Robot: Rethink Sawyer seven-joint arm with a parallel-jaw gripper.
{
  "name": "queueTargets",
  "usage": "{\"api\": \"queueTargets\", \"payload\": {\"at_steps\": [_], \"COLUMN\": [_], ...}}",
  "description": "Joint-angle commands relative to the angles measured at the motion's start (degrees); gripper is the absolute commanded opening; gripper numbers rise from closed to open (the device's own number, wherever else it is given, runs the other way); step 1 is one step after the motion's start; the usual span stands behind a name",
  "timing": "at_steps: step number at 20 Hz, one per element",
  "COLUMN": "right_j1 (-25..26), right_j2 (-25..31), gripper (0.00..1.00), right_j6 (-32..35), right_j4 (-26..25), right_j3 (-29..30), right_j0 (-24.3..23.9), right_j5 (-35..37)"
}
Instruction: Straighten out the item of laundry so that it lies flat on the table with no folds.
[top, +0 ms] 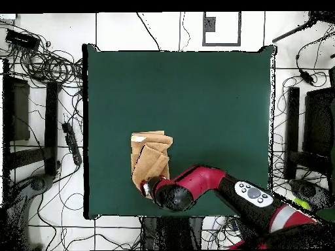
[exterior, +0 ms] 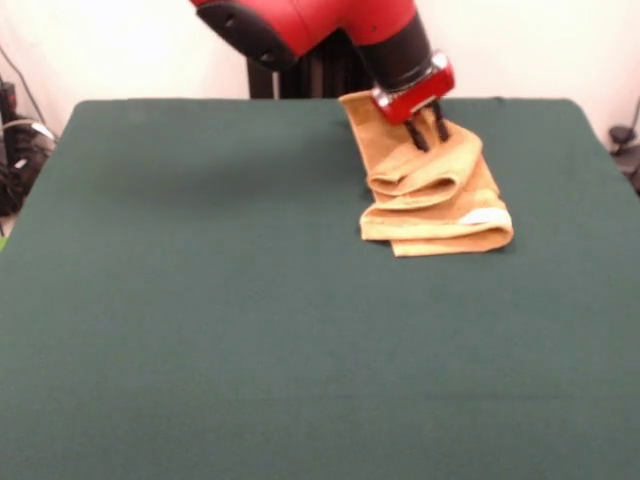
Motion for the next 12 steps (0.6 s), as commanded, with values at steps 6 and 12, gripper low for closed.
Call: {"api": "queueTargets", "payload": {"at_steps": [6, 12], "right_j1": [4.82, 4.27], "right_j2": [-12.78, -7.74], "gripper": [0.0, 0.0], "right_j6": [-0.65, -8.88], "right_j4": [-10.87, -7.82], "right_j3": [-17.06, -13.76], "right_j0": [11.42, 5.78], "right_j5": [-7.08, -2.86]}}
